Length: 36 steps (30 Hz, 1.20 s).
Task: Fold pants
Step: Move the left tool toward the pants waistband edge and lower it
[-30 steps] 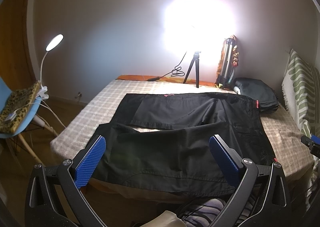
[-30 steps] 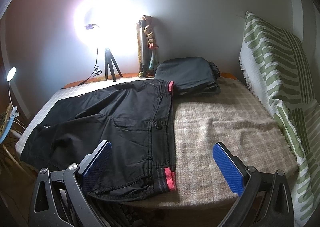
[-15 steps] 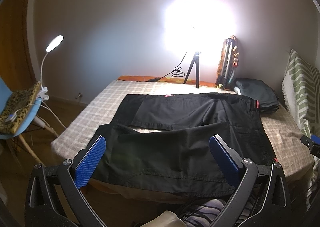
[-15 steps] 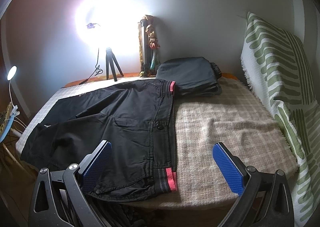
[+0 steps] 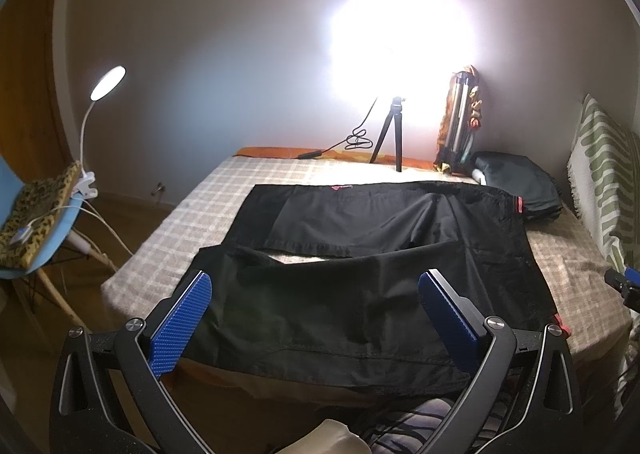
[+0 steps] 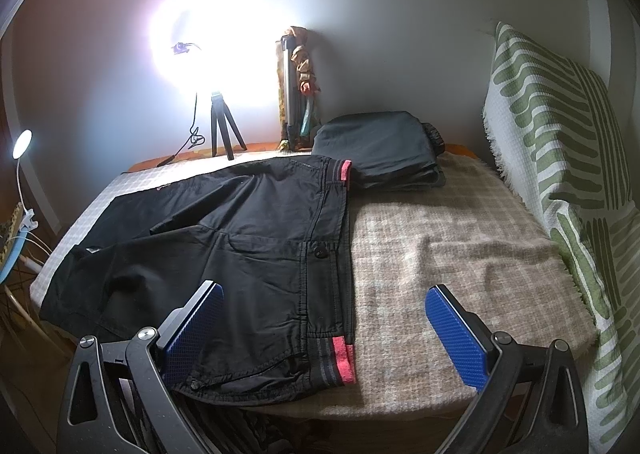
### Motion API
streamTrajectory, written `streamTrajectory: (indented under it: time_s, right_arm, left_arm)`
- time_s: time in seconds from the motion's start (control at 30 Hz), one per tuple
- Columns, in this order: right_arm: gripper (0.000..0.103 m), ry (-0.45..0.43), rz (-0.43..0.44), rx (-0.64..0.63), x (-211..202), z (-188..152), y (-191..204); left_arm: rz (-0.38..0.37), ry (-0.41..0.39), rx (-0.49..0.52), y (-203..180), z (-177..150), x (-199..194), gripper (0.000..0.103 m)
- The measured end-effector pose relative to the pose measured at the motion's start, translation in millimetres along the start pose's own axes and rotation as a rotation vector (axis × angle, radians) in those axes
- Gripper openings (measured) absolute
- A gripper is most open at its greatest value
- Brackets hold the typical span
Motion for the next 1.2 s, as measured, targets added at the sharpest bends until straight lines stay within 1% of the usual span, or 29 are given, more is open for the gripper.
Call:
streamTrajectory:
  time_s: [0.13,0.2,0.3,0.37,0.4,0.5,0.53,0.6,0.73,0.83,0.93,1.03,1.13,1.2]
  right_arm:
    - [0.102,0.004,-0.003,-0.002,3.4,-0.9,-0.5]
    - [0.102,0.010,-0.006,0.000,7.1,-1.3,-1.4]
    - [0.102,0.012,-0.010,-0.006,12.9,-0.7,-2.4]
    - [0.102,0.012,-0.016,-0.020,17.5,0.8,-3.0]
    - [0.102,0.012,-0.018,-0.025,19.4,1.3,-3.1]
    - [0.102,0.018,-0.022,-0.029,28.9,2.2,-5.7]
    - [0.102,0.018,-0.021,-0.027,30.5,2.1,-5.9]
    - [0.102,0.025,-0.019,-0.019,37.3,1.4,-7.5]
    - [0.102,0.047,-0.023,-0.013,51.1,-1.6,-9.2]
    - [0.102,0.057,-0.024,-0.009,60.1,-2.8,-10.6]
    - [0.102,0.070,-0.032,-0.001,70.4,-3.7,-14.3]
    - [0.102,0.087,-0.029,0.009,82.2,-4.1,-16.4]
    - [0.102,0.100,-0.018,-0.003,94.4,-4.0,-16.2]
    - [0.102,0.118,0.012,-0.014,102.1,-6.9,-12.5]
  left_arm:
    - [0.002,0.016,0.000,6.7,-3.8,9.2,0.103]
    - [-0.008,0.031,-0.007,12.1,-5.9,16.3,0.103]
    - [-0.045,0.052,-0.039,24.4,-10.3,29.0,0.103]
    - [-0.085,0.047,-0.074,35.2,-11.3,37.9,0.103]
    - [-0.092,0.052,-0.093,42.4,-11.5,43.6,0.103]
    - [-0.069,0.084,-0.121,65.3,-11.2,67.9,0.102]
    - [-0.061,0.095,-0.120,72.7,-10.6,78.2,0.101]
    - [-0.054,0.129,-0.122,85.3,-10.4,98.6,0.091]
    - [-0.058,0.203,-0.170,107.3,-10.6,145.1,0.089]
    - [-0.055,0.249,-0.167,115.2,-11.2,177.0,0.086]
    - [-0.050,0.297,-0.193,121.0,-13.4,208.5,0.082]
    - [-0.050,0.327,-0.206,122.7,-16.4,231.0,0.081]
    - [-0.035,0.360,-0.219,124.8,-22.4,246.2,0.081]
    - [-0.028,0.383,-0.223,128.3,-27.6,257.0,0.081]
Point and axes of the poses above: each gripper's, at about its wrist camera, not at the fingertips, and x roughly the way its jaws point, y to its left, z to its top, the point moved 7 cm from there along x, roughly the way its jaws point, and after that the axes turned 11 degrees about -y, right-handed, at the moved point
